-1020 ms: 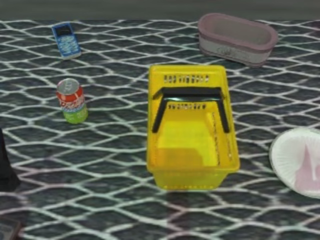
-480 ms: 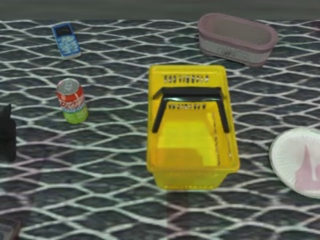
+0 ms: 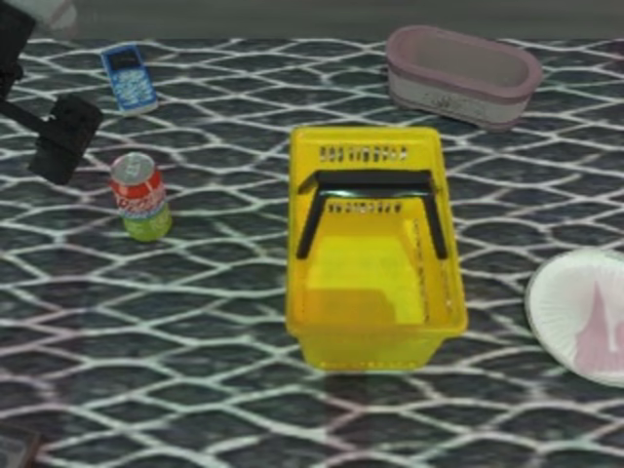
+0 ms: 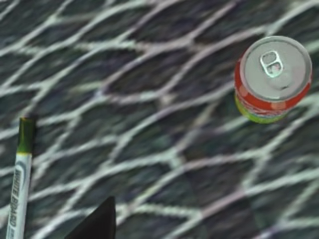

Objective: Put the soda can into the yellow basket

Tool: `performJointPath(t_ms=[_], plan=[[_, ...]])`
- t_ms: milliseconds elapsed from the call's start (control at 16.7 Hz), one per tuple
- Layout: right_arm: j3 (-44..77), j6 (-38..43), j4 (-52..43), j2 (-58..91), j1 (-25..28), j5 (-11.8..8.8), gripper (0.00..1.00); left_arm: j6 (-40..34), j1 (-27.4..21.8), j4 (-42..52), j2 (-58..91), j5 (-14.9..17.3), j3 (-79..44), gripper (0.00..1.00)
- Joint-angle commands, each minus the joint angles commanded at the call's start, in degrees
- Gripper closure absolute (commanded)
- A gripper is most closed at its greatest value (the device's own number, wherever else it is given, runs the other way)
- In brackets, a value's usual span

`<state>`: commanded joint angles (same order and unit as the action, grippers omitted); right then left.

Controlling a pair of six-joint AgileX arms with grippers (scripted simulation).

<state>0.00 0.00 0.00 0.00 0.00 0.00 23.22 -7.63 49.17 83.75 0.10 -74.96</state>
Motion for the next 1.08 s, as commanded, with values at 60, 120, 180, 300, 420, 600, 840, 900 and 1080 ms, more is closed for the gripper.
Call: performJointPath(t_ms=[60, 120, 180, 300, 420, 600, 840, 900, 1080], plan=[[0.00, 0.00, 0.00, 0.00, 0.00, 0.00, 0.00, 1.56, -0.44, 3.38, 6.27, -0.07, -5.40, 0.00], [0.00, 0.00, 0.00, 0.00, 0.00, 0.00, 0.00, 3.05, -0.88, 6.61, 12.28, -0.11, -10.58, 0.00], [0.00, 0.00, 0.00, 0.00, 0.00, 0.00, 0.00, 4.48, -1.31, 9.67, 17.99, -0.14, -15.50, 0.00], [0.00, 0.00, 0.00, 0.00, 0.00, 0.00, 0.00, 7.07, -2.16, 15.17, 28.24, -0.14, -24.34, 0.00], [0.00, 0.00, 0.00, 0.00, 0.00, 0.00, 0.00, 9.26, -2.93, 19.72, 36.50, -0.09, -31.45, 0.00], [0.00, 0.00, 0.00, 0.00, 0.00, 0.00, 0.00, 11.53, -3.82, 24.31, 44.35, 0.06, -38.25, 0.00], [0.00, 0.00, 0.00, 0.00, 0.00, 0.00, 0.00, 12.23, -4.12, 25.71, 46.68, 0.13, -40.24, 0.00], [0.00, 0.00, 0.00, 0.00, 0.00, 0.00, 0.00, 12.23, -4.12, 25.71, 46.68, 0.13, -40.24, 0.00], [0.00, 0.00, 0.00, 0.00, 0.00, 0.00, 0.00, 12.23, -3.86, 25.38, 46.64, 0.12, -39.87, 0.00]])
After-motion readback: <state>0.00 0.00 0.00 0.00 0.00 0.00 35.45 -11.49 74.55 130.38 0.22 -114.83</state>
